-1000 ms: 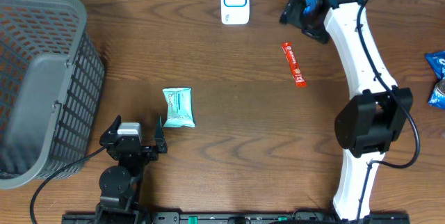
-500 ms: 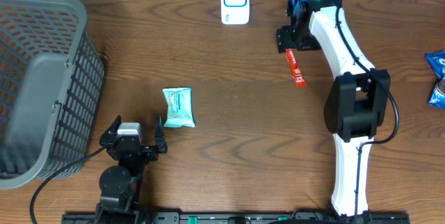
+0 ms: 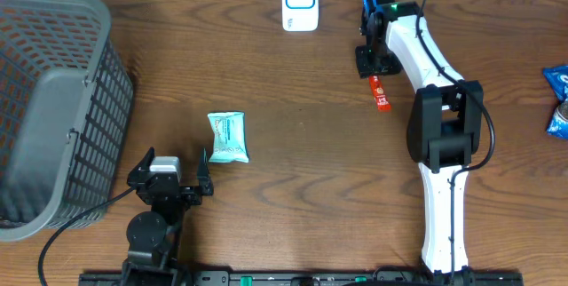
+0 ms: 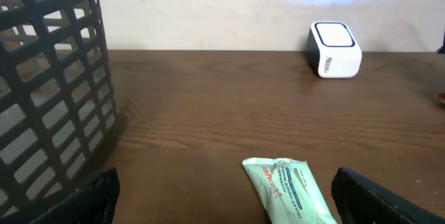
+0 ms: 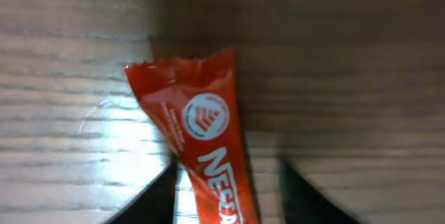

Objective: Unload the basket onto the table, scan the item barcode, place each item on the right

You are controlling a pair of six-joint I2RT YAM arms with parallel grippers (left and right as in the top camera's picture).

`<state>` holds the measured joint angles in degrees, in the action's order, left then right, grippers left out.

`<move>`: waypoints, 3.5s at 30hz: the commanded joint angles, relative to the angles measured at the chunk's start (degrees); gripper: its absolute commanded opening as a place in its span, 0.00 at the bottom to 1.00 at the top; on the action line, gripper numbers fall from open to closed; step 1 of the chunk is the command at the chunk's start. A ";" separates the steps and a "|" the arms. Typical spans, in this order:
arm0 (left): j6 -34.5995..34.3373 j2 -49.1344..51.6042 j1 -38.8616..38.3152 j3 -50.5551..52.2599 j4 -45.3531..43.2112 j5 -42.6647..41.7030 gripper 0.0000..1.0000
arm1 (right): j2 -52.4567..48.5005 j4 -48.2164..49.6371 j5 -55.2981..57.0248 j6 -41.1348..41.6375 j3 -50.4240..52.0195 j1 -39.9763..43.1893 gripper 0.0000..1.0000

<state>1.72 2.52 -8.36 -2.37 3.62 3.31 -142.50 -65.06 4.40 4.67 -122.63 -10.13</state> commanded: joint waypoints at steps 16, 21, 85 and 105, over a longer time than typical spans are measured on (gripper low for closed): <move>-0.07 0.00 0.04 1.84 0.76 0.28 0.98 | 6.12 -15.10 12.28 11.19 -0.44 8.90 0.01; -0.07 0.00 0.04 1.84 0.76 0.28 0.98 | 7.78 -17.22 16.85 10.27 -0.42 18.71 0.01; 1.49 0.00 0.04 1.84 0.57 1.36 0.98 | 11.72 -0.63 -8.96 31.17 -1.22 -31.41 0.88; 1.46 0.00 0.04 1.84 0.57 1.36 0.98 | 0.39 7.48 -2.80 31.54 -1.22 -40.06 0.98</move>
<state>2.83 2.52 -8.36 -2.37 3.60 3.40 -141.18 -57.58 -0.36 35.42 -123.04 -49.87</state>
